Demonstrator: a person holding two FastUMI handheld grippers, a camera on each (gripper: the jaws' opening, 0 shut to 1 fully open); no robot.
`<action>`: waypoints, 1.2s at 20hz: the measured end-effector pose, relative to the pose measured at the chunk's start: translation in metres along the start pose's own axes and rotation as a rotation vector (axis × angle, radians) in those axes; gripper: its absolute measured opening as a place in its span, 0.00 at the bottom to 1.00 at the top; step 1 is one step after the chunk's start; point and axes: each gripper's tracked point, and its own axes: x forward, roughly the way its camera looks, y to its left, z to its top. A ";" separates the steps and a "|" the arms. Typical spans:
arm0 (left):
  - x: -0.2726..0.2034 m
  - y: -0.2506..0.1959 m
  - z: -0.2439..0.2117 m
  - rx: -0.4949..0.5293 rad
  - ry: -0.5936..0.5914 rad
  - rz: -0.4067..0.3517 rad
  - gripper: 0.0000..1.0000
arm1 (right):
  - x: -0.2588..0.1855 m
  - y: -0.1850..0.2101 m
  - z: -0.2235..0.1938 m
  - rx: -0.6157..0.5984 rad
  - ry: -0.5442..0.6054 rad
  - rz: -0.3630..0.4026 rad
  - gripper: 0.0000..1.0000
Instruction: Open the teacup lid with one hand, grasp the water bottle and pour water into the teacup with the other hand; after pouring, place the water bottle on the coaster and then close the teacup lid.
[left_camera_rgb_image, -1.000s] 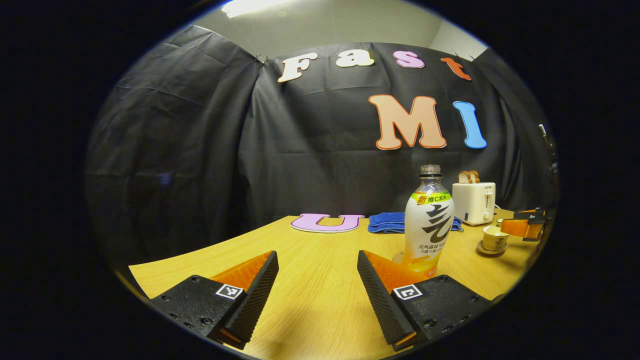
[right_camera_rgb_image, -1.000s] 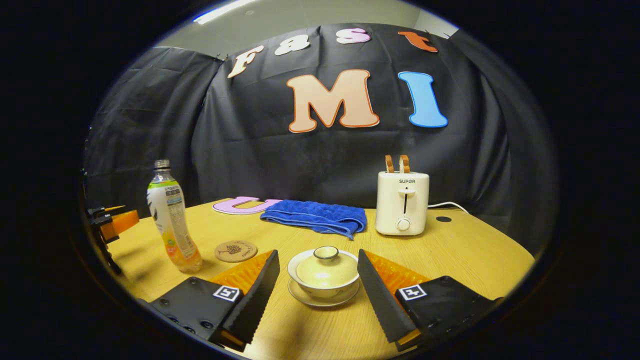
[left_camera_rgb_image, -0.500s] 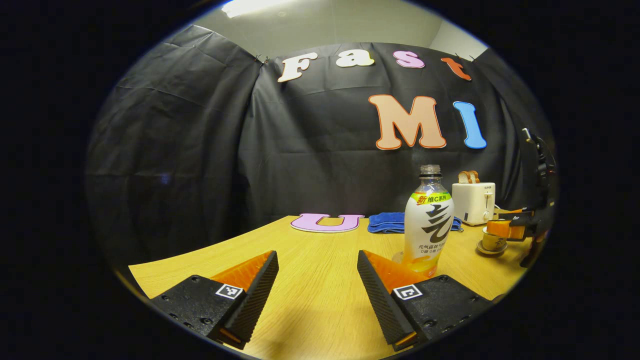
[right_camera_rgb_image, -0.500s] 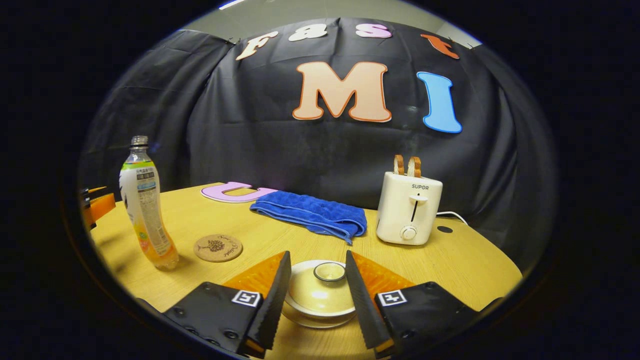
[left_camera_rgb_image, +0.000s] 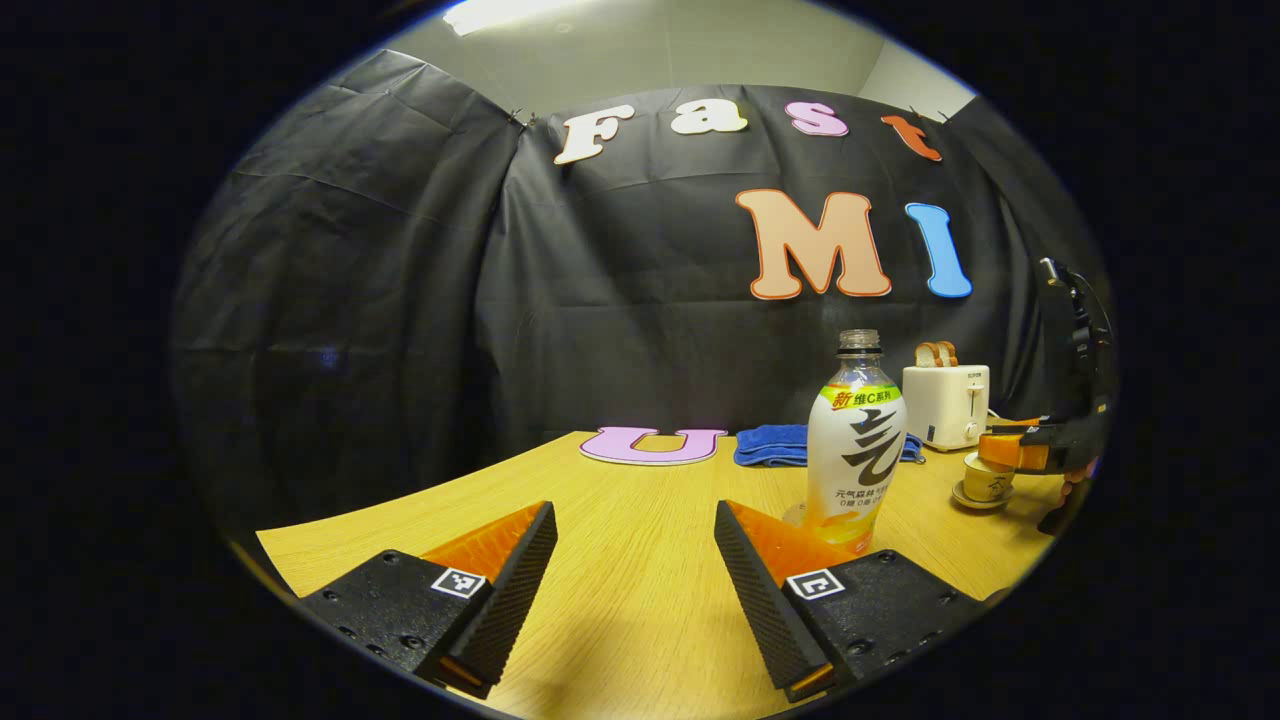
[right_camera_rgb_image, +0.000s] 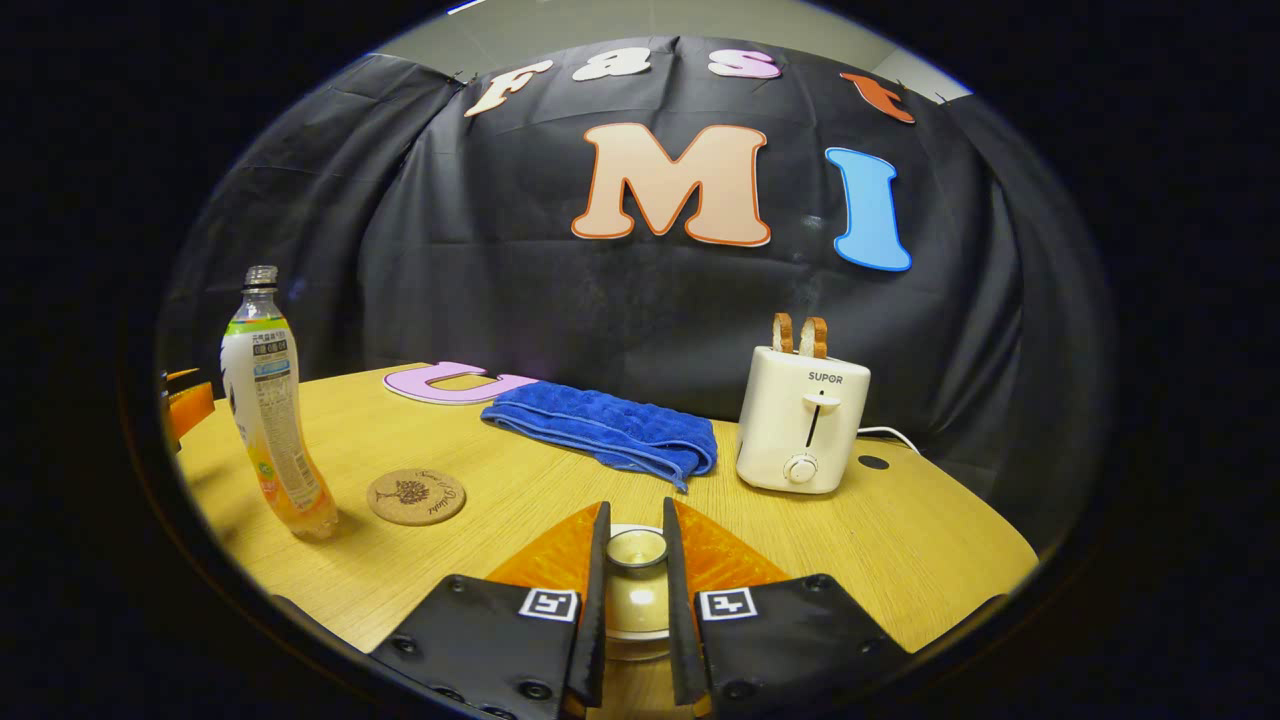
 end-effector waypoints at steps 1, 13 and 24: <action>0.001 0.000 0.000 0.000 0.000 0.000 0.93 | -0.001 0.001 0.001 -0.003 -0.006 0.007 0.31; -0.003 -0.038 0.002 -0.005 -0.010 -0.207 0.92 | -0.042 -0.011 0.013 -0.001 -0.129 0.017 0.29; -0.011 -0.100 -0.002 -0.009 0.018 -0.488 0.92 | -0.092 -0.057 0.006 0.151 -0.160 -0.053 0.30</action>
